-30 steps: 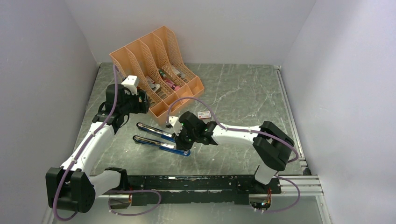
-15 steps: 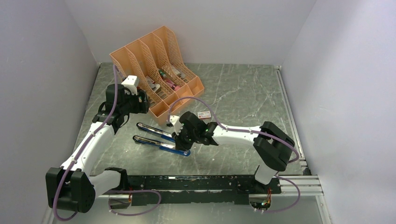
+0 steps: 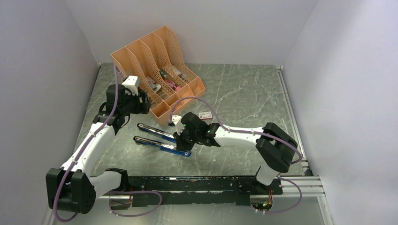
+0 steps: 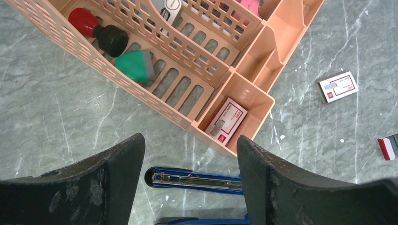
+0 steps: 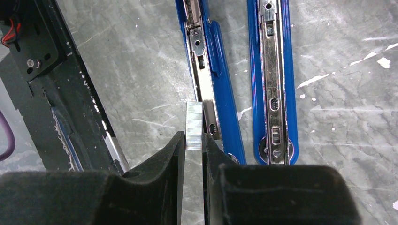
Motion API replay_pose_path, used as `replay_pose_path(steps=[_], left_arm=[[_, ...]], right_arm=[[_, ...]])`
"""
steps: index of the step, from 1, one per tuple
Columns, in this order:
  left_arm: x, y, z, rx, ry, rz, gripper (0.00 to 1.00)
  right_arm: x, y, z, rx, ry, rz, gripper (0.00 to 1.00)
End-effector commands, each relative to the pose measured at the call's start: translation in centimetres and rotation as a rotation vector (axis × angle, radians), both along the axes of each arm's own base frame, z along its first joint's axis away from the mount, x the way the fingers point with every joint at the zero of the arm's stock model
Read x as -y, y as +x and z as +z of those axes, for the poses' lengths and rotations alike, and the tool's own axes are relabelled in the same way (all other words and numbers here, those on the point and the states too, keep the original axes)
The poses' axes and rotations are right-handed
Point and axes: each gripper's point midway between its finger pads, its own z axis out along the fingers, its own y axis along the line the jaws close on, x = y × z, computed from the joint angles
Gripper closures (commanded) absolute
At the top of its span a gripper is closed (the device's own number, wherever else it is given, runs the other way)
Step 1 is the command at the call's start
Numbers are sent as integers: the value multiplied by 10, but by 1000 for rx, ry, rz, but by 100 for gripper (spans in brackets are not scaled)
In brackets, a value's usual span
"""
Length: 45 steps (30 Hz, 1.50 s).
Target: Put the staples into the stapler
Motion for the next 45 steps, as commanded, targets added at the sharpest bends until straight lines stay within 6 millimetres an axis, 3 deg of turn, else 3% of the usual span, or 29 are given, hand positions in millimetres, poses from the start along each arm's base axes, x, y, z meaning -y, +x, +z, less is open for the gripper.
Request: replay_pose_path(steps=[1, 45], left_arm=[[0, 1, 9, 31, -8, -8, 24], [0, 0, 8, 28, -7, -8, 24]], right_arm=[[-1, 2, 12, 27, 41, -24, 100], [7, 6, -2, 29, -39, -55, 100]])
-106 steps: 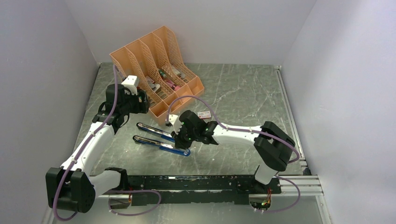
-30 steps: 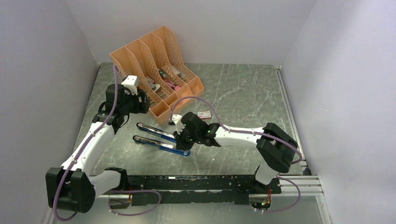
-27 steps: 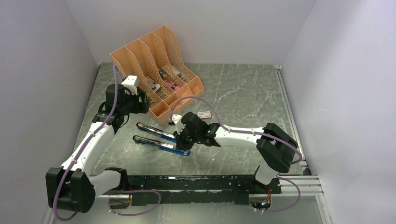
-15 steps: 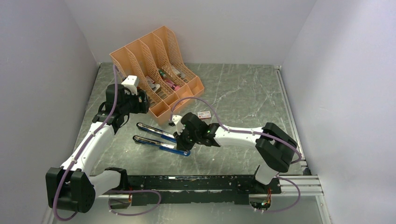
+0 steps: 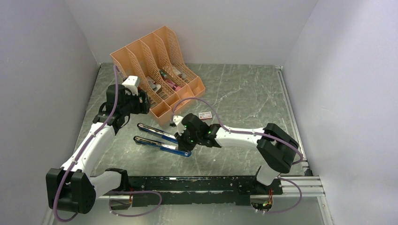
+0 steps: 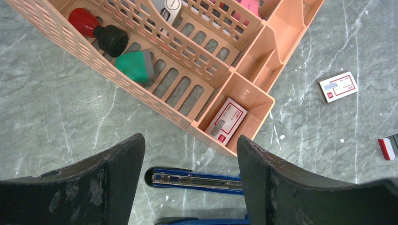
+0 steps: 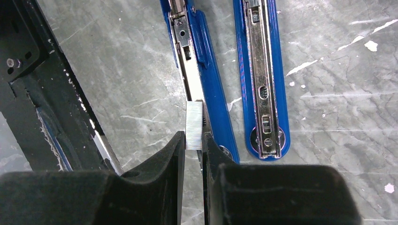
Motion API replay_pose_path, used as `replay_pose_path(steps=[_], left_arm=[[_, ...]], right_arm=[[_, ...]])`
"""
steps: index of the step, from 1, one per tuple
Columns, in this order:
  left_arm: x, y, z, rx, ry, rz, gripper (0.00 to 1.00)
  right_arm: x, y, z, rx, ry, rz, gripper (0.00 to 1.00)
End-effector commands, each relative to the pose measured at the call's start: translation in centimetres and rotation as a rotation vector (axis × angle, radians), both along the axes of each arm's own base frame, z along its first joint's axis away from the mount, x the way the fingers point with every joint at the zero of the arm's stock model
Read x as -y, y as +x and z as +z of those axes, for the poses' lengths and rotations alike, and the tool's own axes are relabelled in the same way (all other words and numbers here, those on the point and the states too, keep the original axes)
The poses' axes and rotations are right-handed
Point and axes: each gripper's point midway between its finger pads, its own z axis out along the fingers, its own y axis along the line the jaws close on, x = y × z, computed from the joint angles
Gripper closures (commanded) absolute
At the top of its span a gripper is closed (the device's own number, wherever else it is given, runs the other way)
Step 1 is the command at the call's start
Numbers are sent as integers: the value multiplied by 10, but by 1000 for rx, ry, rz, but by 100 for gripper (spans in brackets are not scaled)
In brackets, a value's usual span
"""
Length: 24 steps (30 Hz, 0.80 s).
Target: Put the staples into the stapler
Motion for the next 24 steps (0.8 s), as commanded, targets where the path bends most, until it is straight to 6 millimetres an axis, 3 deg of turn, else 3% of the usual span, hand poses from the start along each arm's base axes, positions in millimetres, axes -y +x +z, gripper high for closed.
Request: replay_pose_path(steps=[1, 24], left_arm=[[0, 0, 8, 30, -6, -9, 24], [0, 0, 9, 32, -7, -7, 24]], right_arm=[[0, 4, 2, 10, -13, -21, 100], [1, 9, 0, 49, -57, -24, 100]])
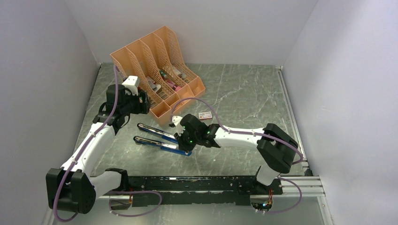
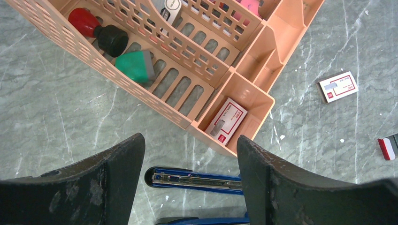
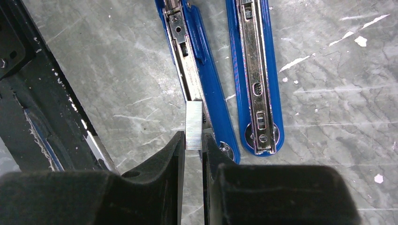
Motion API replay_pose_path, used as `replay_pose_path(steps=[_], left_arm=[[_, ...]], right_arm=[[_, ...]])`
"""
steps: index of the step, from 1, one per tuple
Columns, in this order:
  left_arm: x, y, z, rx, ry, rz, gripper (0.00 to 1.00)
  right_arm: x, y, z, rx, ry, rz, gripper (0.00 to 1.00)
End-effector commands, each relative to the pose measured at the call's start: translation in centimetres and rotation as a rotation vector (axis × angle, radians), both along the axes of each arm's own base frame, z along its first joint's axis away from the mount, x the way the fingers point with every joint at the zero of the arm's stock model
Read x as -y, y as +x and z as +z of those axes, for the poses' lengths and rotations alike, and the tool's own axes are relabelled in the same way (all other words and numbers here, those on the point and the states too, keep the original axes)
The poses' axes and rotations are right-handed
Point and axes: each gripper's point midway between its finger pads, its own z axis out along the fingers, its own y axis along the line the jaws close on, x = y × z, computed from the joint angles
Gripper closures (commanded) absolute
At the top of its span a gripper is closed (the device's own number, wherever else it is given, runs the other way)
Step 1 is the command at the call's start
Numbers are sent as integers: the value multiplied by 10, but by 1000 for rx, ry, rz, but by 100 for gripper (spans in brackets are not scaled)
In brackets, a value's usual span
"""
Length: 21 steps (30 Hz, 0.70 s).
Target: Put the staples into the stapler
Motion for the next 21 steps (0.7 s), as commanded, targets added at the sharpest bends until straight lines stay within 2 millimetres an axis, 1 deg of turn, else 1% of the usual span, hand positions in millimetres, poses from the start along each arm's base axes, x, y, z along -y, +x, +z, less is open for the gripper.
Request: replay_pose_path(steps=[1, 9, 13, 15, 21], left_arm=[[0, 0, 8, 30, -7, -8, 24], [0, 1, 9, 31, -7, -7, 24], [0, 1, 9, 33, -7, -8, 24], [0, 1, 9, 33, -7, -7, 24], [0, 0, 9, 32, -7, -9, 24]], right_arm=[[-3, 5, 1, 27, -16, -4, 100], [-5, 11, 4, 54, -31, -2, 100], [-3, 11, 0, 59, -50, -1, 100], [-9, 14, 6, 74, -43, 2, 100], [-8, 14, 6, 89, -63, 8, 100]])
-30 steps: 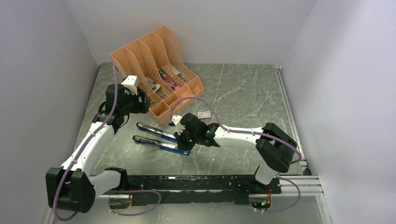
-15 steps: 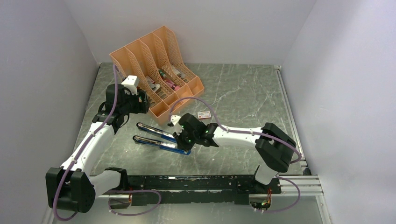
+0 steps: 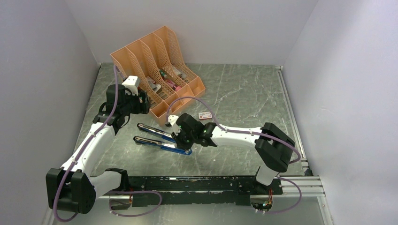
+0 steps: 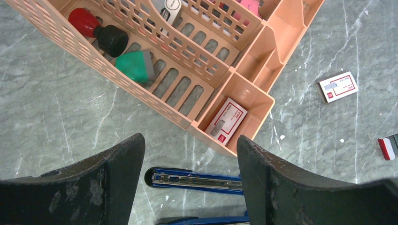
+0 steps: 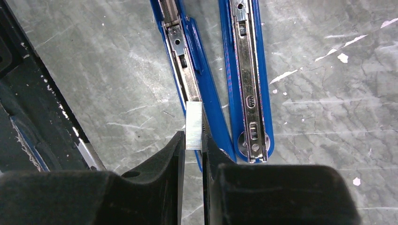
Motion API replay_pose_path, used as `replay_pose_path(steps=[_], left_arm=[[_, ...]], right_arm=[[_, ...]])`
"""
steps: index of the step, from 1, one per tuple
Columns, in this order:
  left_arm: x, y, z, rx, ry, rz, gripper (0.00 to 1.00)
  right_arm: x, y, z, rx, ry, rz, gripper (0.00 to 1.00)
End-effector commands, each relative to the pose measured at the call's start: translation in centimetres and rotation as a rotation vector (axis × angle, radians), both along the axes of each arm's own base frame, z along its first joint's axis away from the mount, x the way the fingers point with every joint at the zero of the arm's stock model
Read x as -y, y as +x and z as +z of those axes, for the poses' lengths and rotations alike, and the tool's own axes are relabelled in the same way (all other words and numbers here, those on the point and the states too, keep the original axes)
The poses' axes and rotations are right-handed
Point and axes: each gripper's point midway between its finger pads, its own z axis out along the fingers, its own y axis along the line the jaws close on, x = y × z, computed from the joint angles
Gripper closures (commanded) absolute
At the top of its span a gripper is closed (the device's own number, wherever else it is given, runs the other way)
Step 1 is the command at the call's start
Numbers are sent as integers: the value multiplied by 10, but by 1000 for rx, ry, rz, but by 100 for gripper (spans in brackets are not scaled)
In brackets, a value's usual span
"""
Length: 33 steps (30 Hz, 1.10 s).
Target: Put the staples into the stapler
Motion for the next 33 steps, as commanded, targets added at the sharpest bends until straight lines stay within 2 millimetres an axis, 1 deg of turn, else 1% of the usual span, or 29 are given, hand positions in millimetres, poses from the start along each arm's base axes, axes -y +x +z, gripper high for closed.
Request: replay_pose_path(steps=[1, 33], left_arm=[[0, 0, 8, 31, -6, -8, 24], [0, 0, 9, 31, -6, -9, 24]], right_arm=[[-1, 6, 2, 36, -23, -4, 100], [3, 5, -7, 53, -89, 20, 100]])
